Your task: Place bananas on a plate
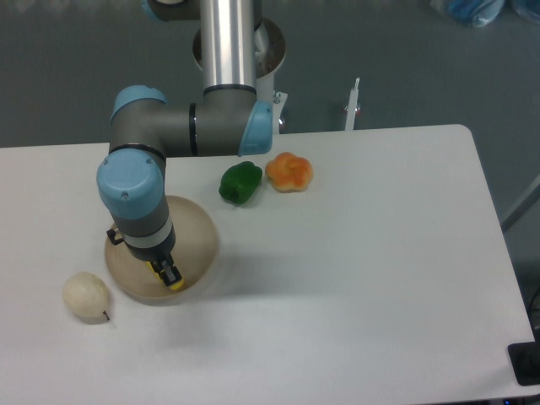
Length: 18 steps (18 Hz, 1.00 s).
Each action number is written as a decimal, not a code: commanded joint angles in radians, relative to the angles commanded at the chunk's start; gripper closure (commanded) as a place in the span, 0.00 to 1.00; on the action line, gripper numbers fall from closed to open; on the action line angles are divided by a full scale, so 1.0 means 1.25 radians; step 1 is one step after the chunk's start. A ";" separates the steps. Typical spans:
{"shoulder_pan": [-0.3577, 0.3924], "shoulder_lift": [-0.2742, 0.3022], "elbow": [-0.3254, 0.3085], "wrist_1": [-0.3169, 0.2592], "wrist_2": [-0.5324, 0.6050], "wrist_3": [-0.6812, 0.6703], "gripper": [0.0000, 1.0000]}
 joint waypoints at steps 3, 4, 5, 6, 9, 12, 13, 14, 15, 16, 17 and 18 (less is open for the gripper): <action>0.022 0.026 0.000 0.047 0.012 0.001 0.00; 0.048 0.031 0.001 0.049 0.022 0.001 0.00; 0.072 0.034 0.004 0.050 0.023 0.004 0.00; 0.102 0.034 0.006 0.052 0.022 0.012 0.00; 0.212 0.020 0.010 0.054 0.023 0.109 0.00; 0.315 -0.049 0.053 0.056 0.022 0.137 0.00; 0.329 -0.073 0.067 0.059 0.022 0.142 0.00; 0.348 -0.095 0.086 0.058 0.022 0.163 0.00; 0.364 -0.120 0.113 0.053 0.023 0.190 0.00; 0.367 -0.130 0.126 0.053 0.023 0.199 0.00; 0.388 -0.142 0.145 0.049 0.023 0.215 0.00; 0.400 -0.146 0.150 0.049 0.022 0.227 0.00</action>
